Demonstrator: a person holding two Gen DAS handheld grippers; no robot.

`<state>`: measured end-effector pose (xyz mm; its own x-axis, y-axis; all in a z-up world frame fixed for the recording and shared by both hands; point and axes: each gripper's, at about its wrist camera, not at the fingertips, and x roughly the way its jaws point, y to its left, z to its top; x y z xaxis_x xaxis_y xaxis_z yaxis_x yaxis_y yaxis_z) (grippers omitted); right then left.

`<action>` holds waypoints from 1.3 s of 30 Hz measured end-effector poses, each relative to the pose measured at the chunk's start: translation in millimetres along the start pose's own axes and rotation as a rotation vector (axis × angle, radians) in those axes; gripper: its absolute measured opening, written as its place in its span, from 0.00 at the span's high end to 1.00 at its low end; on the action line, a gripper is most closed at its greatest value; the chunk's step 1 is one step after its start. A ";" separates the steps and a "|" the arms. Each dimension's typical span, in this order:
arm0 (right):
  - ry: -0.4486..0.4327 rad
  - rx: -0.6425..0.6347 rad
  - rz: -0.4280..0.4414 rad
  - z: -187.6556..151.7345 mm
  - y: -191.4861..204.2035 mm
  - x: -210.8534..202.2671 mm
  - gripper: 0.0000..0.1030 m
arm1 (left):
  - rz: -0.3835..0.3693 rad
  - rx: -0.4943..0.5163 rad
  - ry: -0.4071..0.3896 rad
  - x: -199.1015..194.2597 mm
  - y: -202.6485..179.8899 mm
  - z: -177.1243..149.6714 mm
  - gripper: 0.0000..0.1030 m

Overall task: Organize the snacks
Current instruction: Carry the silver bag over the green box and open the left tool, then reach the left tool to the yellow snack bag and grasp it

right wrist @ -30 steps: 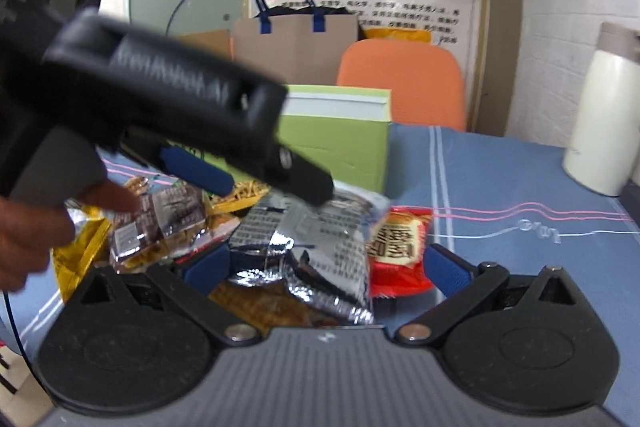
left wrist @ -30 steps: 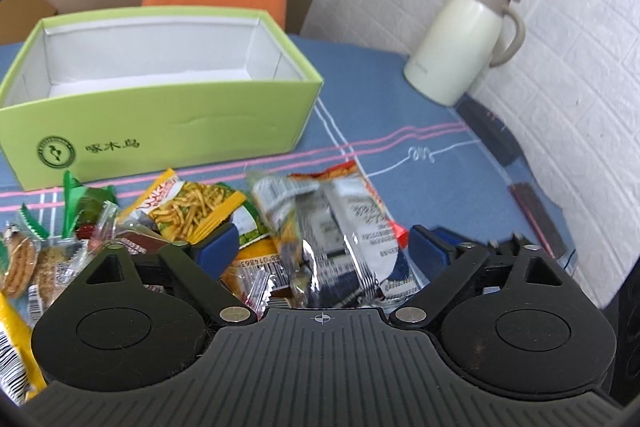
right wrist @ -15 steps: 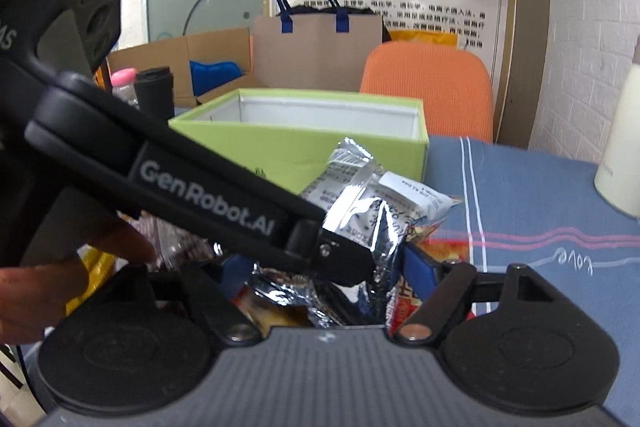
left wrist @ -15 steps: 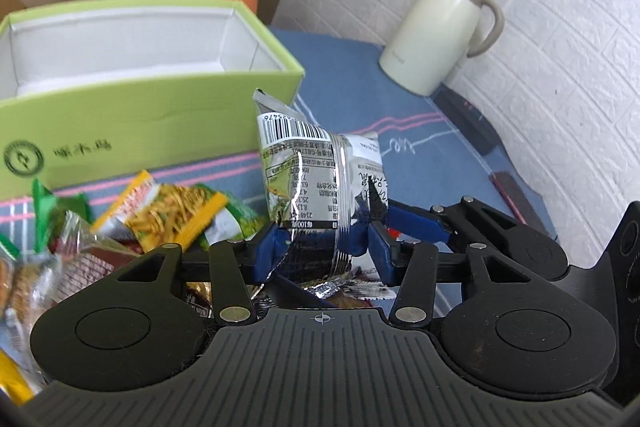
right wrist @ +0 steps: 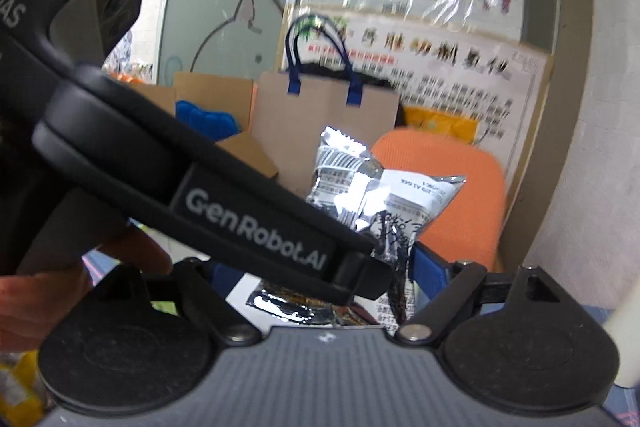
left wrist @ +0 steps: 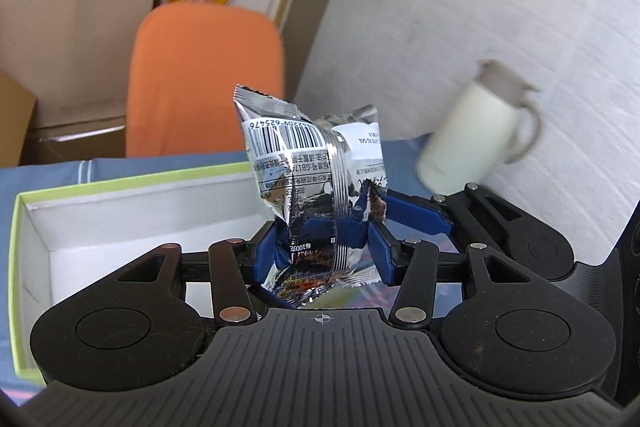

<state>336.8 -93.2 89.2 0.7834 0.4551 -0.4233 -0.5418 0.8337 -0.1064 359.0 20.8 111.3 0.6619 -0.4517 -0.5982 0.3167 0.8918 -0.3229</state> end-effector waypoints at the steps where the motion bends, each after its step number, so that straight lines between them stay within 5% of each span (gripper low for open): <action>1: 0.021 0.009 0.012 1.1 -5.2 12.4 0.17 | 0.009 -0.014 0.019 10.3 7.4 3.0 0.70; 5: 0.056 0.050 0.017 -4.9 -15.7 31.5 0.11 | 0.039 -0.065 0.055 37.8 29.6 1.8 0.67; 7: 0.026 0.082 0.019 -9.2 -20.6 21.8 0.09 | 0.063 -0.050 0.024 31.8 33.6 -0.1 0.43; 10: -0.008 0.122 -0.006 -14.9 -23.1 0.0 0.09 | 0.085 -0.025 -0.064 10.3 31.4 -3.1 0.28; 12: -0.018 0.141 -0.041 -16.1 -21.3 -13.8 0.00 | 0.086 -0.010 -0.092 -2.9 26.9 -5.1 0.28; 17: -0.041 0.233 -0.070 -16.0 -9.9 -50.5 0.00 | 0.077 0.011 -0.135 -34.4 14.3 -23.3 0.25; 23: -0.042 0.173 0.168 -36.0 23.9 -90.6 0.00 | 0.086 -0.002 -0.156 -69.8 8.7 -49.7 0.24; 30: 0.057 0.121 0.140 -73.4 78.6 -110.1 0.00 | 0.105 -0.056 -0.141 -109.6 27.0 -101.9 0.22; 34: 0.097 0.139 0.139 -96.4 107.5 -116.2 0.00 | 0.134 -0.150 -0.086 -126.0 48.3 -144.3 0.23; 39: 0.086 0.160 0.223 -101.5 143.5 -128.0 0.00 | 0.205 -0.307 -0.141 -172.1 74.5 -188.4 0.23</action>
<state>127.9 -63.6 36.7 0.6179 0.6104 -0.4955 -0.6378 0.7577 0.1381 140.7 160.4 51.9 0.7837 -0.2383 -0.5736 -0.0353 0.9049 -0.4241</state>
